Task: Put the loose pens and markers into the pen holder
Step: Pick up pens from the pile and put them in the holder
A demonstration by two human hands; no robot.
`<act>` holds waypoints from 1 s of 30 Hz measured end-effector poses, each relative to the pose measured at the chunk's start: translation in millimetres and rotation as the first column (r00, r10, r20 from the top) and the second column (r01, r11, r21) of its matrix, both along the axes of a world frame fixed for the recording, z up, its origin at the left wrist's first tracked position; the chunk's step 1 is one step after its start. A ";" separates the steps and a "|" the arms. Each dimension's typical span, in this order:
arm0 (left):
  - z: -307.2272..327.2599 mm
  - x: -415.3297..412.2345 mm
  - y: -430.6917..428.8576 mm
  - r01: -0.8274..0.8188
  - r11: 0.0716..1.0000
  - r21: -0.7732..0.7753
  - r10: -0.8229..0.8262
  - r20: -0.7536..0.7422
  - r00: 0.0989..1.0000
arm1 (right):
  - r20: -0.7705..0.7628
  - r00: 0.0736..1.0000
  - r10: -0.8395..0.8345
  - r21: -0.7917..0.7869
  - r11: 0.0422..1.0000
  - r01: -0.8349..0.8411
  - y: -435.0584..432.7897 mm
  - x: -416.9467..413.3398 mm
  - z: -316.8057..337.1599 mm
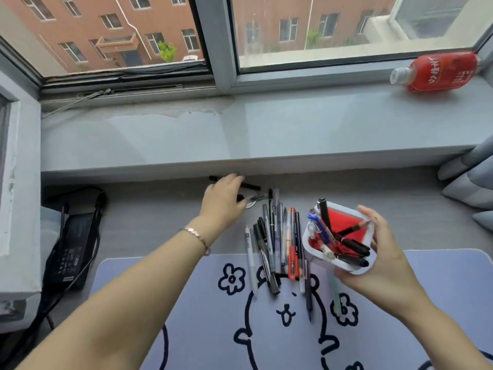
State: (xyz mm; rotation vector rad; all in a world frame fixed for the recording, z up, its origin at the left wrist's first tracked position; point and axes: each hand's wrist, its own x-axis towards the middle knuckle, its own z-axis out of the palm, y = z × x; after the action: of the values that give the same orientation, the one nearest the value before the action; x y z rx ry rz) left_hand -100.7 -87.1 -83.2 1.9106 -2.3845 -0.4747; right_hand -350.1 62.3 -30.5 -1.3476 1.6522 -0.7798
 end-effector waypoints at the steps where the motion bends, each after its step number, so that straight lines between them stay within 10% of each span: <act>1: -5.7 -1.8 -10.7 0.045 0.999 0.023 -0.047 0.083 0.995 | -0.002 1.000 -0.004 0.012 1.000 0.004 -3.5 -0.1 -0.8; 13: -37.0 13.0 4.0 0.224 0.974 -0.025 -0.181 0.508 0.842 | 0.012 1.000 0.013 0.024 1.000 -0.014 -6.2 7.6 -2.0; 15: -24.2 16.9 16.7 0.046 0.997 0.057 -0.064 0.382 0.922 | 0.003 1.000 0.027 0.018 0.999 -0.027 -0.3 8.7 1.5; 18: 4.8 22.3 39.0 -0.207 0.950 0.236 0.260 -0.222 0.940 | -0.019 0.998 0.059 0.012 0.998 -0.058 11.8 8.5 5.2; 22: 77.7 1.5 78.4 -0.271 0.949 0.161 0.258 -0.890 0.376 | -0.018 0.996 0.088 0.022 0.996 -0.087 25.4 13.9 8.3; 26: 126.4 -29.8 120.9 -0.131 0.974 0.184 0.171 -0.979 -0.107 | -0.032 0.988 0.150 -0.017 0.989 -0.150 32.8 31.1 12.9; 30: 118.9 -60.5 159.9 -0.192 0.963 0.190 0.211 -0.973 0.092 | -0.019 0.985 0.173 -0.063 0.983 -0.174 41.7 42.3 15.3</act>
State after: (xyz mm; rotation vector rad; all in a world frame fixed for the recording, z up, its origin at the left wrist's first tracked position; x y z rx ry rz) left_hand -161.2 72.7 35.7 1.0925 -1.1111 -1.2418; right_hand -307.8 104.0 -15.3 -1.5227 1.5073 -0.7270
